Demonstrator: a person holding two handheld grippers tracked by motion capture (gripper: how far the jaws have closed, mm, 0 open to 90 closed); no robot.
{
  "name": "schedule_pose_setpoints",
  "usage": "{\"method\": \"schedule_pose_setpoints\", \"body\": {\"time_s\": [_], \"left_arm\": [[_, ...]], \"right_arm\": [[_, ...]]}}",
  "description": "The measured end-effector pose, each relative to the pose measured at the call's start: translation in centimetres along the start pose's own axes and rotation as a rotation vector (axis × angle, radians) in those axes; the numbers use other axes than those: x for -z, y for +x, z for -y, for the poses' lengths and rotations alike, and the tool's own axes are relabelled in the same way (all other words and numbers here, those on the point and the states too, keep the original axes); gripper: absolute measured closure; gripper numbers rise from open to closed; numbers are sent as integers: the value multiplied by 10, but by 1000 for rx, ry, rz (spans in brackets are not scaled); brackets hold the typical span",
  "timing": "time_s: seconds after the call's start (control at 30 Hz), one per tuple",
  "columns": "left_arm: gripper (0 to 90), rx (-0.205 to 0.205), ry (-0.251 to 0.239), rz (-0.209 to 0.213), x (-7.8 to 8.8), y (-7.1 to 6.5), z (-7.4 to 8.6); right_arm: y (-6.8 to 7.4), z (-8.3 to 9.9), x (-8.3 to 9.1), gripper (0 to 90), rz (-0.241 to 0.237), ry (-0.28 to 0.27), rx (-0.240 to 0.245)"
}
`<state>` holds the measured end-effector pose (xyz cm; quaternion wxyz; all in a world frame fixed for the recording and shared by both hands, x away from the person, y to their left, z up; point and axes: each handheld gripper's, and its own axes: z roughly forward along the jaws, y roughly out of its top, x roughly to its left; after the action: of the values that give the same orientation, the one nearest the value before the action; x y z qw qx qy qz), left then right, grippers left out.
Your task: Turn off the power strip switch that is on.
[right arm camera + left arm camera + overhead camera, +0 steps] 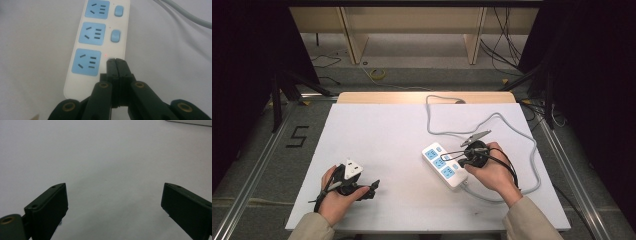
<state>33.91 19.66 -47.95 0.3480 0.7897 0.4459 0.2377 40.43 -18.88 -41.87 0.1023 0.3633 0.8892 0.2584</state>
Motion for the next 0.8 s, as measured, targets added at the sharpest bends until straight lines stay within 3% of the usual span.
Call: {"method": "schedule_pose_setpoints", "body": {"time_s": [0.8], "left_arm": [[67, 0, 0, 0, 0, 0, 0]], "right_arm": [[0, -6, -8, 900, -1, 26, 13]]}}
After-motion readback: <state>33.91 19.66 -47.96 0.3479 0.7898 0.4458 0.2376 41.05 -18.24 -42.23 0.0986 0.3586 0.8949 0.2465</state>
